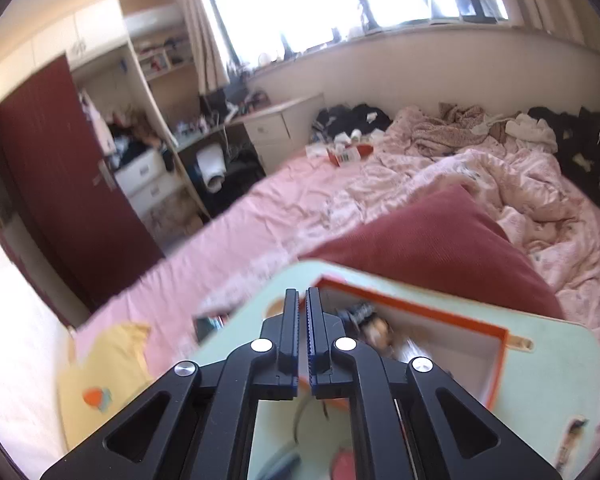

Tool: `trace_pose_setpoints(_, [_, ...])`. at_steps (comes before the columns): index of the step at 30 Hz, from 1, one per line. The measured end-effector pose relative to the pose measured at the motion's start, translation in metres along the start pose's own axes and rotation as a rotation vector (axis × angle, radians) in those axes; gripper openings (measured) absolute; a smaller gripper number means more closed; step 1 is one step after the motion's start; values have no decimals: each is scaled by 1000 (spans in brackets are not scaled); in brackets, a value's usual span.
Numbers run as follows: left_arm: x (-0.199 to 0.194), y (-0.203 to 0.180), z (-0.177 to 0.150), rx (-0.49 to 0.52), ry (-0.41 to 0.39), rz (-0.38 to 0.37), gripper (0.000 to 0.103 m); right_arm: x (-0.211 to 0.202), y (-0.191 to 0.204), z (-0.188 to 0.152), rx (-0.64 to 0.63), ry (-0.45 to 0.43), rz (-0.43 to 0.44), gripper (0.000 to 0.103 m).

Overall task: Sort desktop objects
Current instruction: 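Grasp the black lace-trimmed bag in the orange box with the right tool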

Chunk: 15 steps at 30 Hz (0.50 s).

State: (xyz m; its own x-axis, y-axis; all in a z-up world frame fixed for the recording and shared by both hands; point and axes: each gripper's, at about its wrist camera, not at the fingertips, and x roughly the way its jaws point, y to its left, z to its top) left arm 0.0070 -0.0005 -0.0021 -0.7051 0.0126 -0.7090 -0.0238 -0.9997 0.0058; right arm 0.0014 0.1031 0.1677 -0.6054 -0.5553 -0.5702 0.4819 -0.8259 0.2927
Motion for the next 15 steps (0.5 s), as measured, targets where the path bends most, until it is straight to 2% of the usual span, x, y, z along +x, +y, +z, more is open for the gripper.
trace_pose_setpoints(1, [0, -1, 0, 1, 0, 0, 103, 3, 0, -2, -8, 19, -25, 26])
trace_pose_setpoints(2, [0, -1, 0, 1, 0, 0, 103, 7, 0, -4, -10, 24, -57, 51])
trace_pose_setpoints(3, [0, -1, 1, 2, 1, 1, 103, 15, -3, -5, -7, 34, -89, 62])
trace_pose_setpoints(7, [1, -2, 1, 3, 1, 1, 103, 75, -11, -12, 8, 177, -105, 61])
trace_pose_setpoints(10, [1, -3, 2, 4, -1, -2, 103, 125, -8, -21, -28, 277, -134, 61])
trace_pose_setpoints(11, [1, -3, 1, 4, -2, -3, 103, 139, -7, -24, -35, 306, -142, 58])
trace_pose_setpoints(12, [1, -3, 1, 4, -3, -4, 103, 155, -8, -26, -34, 338, -147, 39])
trace_pose_setpoints(13, [1, -3, 1, 4, -4, -5, 103, 163, -12, -30, -27, 361, -148, 26])
trace_pose_setpoints(15, [1, -3, 1, 3, -5, -7, 103, 170, -24, -33, 22, 380, -133, 17])
